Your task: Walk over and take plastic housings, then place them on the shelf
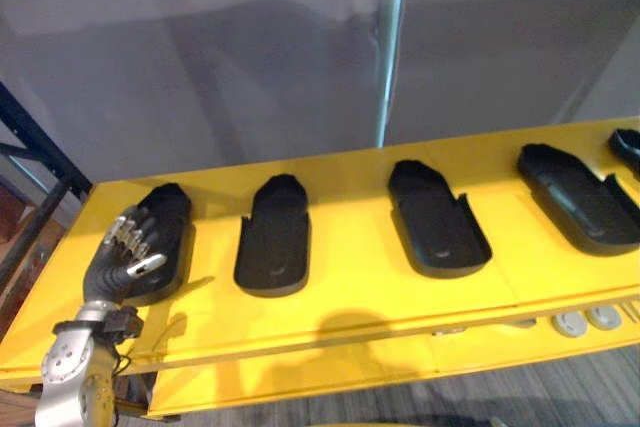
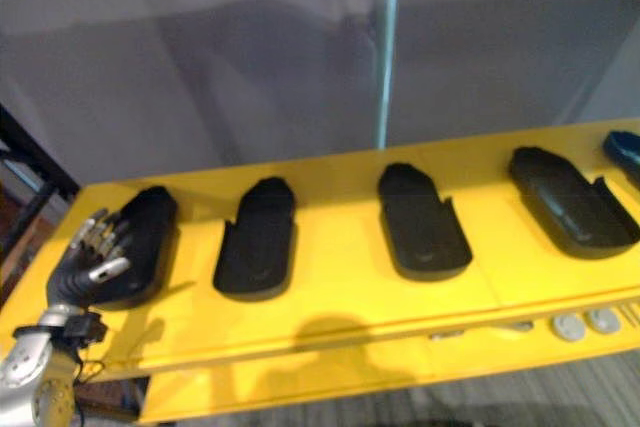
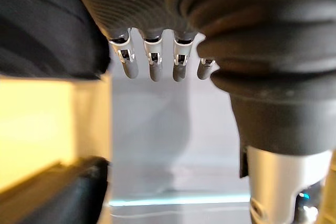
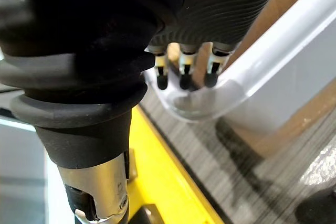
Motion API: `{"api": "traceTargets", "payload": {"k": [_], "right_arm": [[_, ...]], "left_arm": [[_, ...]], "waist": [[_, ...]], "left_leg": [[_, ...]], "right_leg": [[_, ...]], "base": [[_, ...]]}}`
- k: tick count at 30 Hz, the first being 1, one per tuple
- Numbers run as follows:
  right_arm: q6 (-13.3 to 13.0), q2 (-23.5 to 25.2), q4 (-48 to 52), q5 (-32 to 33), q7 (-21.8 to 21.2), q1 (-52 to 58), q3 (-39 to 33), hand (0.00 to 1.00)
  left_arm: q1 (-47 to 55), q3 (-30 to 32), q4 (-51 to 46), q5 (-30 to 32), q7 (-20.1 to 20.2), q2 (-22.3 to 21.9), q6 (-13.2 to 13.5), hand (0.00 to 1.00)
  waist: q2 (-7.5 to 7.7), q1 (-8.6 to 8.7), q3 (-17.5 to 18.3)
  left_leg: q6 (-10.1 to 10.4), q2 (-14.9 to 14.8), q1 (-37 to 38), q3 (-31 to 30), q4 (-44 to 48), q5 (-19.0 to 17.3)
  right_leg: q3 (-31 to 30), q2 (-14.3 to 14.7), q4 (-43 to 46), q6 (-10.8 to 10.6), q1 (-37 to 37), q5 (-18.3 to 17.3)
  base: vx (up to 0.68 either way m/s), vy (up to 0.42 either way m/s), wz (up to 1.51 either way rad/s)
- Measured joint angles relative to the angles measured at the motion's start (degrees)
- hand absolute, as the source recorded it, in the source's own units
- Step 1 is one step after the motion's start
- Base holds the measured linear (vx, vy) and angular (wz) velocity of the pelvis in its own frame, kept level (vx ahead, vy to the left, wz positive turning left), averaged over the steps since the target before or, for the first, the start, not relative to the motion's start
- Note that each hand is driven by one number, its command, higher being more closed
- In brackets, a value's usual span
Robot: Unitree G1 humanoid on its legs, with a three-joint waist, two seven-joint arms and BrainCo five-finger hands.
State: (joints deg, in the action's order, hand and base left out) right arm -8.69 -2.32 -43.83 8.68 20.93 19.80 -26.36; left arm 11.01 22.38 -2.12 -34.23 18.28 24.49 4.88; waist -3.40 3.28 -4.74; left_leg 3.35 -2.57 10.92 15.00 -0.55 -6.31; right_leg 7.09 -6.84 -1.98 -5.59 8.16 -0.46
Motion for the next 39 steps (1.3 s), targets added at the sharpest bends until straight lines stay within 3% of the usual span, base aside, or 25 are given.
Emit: {"api": "traceTargets", "payload": {"k": [2, 8, 24, 39], "right_arm": [[0.0, 0.0, 0.0, 0.0, 0.0, 0.0, -0.6, 0.00], [0.0, 0.0, 0.0, -0.5, -0.1, -0.1, -0.9, 0.00], [0.3, -0.1, 0.5, -0.6, -1.4, 0.0, -0.8, 0.00], [1.1, -0.2, 3.0, -0.7, -2.2, 0.2, -0.6, 0.00]], "left_arm": [[0.0, 0.0, -0.1, -1.4, 1.1, 0.0, 1.2, 0.00], [0.0, -0.2, -0.1, -1.4, 2.3, 0.0, 0.8, 0.00], [-1.8, -5.1, 6.7, -1.1, 4.3, 0.0, -7.0, 0.00], [-2.6, -5.2, 11.7, 5.6, -5.4, -0.1, -14.4, 0.00]], "waist": [[0.00, 0.04, 0.0], [-0.02, 0.12, 0.0], [-0.28, 0.64, 0.1], [-0.43, 0.77, 0.0]], "left_leg": [[0.0, 0.0, 0.0, 0.0, -0.1, 0.0], [0.0, -0.1, 0.1, 0.2, 0.0, 0.0], [0.0, -0.2, 0.3, 1.3, 0.1, 0.0], [0.1, -0.4, 1.1, 2.1, 0.1, 0.0]], "right_leg": [[0.0, 0.0, -0.1, 0.0, 0.0, 0.0], [-0.1, 0.0, -0.1, 0.1, 0.0, 0.1], [-0.9, 0.1, -0.5, 0.0, -0.1, 0.5], [-1.3, 0.2, -0.3, 0.0, 0.4, 0.5]], "base": [[0.00, 0.000, 0.00], [0.00, -0.001, -0.01], [-0.01, 0.000, -0.02], [-0.02, -0.004, -0.01]]}}
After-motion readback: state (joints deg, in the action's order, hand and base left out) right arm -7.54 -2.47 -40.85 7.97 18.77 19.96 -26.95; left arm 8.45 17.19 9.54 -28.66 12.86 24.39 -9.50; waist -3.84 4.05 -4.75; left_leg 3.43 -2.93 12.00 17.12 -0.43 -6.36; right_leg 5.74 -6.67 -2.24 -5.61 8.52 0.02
